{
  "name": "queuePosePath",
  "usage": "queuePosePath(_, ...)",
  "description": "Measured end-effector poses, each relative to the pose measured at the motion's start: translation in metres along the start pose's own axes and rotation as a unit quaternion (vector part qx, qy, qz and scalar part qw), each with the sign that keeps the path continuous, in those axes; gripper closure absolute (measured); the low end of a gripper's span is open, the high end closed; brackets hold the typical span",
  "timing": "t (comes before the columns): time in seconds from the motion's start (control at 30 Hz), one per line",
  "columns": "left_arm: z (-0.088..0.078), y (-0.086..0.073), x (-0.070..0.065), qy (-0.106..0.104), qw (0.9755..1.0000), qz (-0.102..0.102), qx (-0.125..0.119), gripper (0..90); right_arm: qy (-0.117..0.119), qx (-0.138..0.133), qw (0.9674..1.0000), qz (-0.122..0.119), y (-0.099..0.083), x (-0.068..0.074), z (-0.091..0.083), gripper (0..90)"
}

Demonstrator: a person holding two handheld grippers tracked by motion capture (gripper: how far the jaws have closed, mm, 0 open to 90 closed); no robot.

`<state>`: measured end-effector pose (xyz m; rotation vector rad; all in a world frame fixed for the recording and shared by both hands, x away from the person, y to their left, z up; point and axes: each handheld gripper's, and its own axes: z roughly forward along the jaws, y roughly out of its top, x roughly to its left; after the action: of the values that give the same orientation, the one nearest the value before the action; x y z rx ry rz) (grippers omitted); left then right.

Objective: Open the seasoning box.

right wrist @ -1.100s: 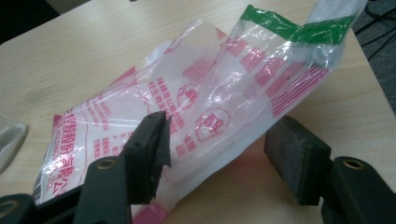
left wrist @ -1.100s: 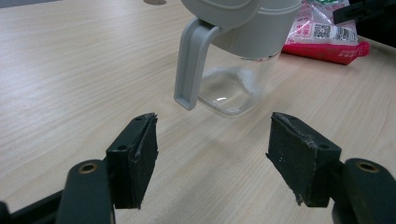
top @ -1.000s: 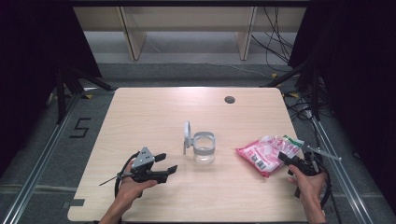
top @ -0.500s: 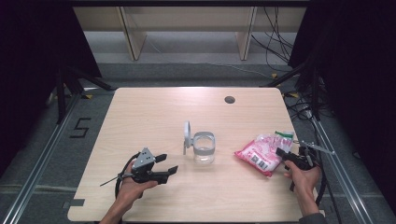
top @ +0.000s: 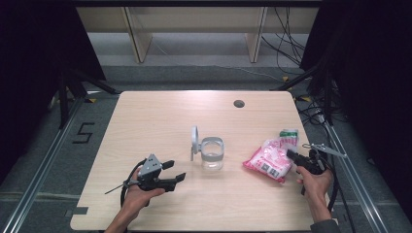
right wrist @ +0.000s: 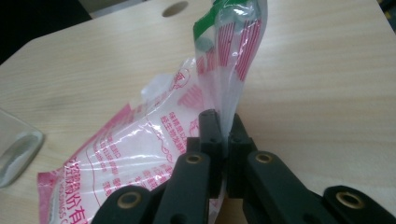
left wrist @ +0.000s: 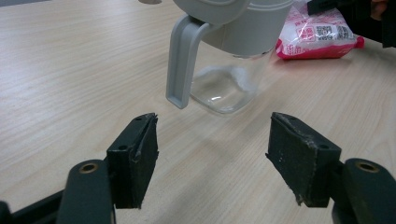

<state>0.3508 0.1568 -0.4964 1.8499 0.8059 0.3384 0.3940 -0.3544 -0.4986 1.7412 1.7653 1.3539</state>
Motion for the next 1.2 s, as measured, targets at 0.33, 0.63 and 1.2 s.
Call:
queuePosePath(0.33, 0.002, -0.001, -0.003, -0.001, 1.0000, -0.002, -0.002, 32.8, 0.056, -0.060, 0.9948, -0.061, 0.011, 0.019, -0.010, 89.7)
queuePosePath(0.63, 0.001, -0.002, -0.005, 0.003, 1.0000, 0.000, 0.002, 32.8, 0.104, -0.092, 0.9850, -0.102, 0.020, 0.047, -0.023, 89.9)
queuePosePath(1.2, 0.005, -0.003, -0.014, -0.009, 0.9999, 0.007, 0.004, 32.8, 0.130, -0.084, 0.9709, -0.183, 0.030, 0.104, -0.034, 90.0)
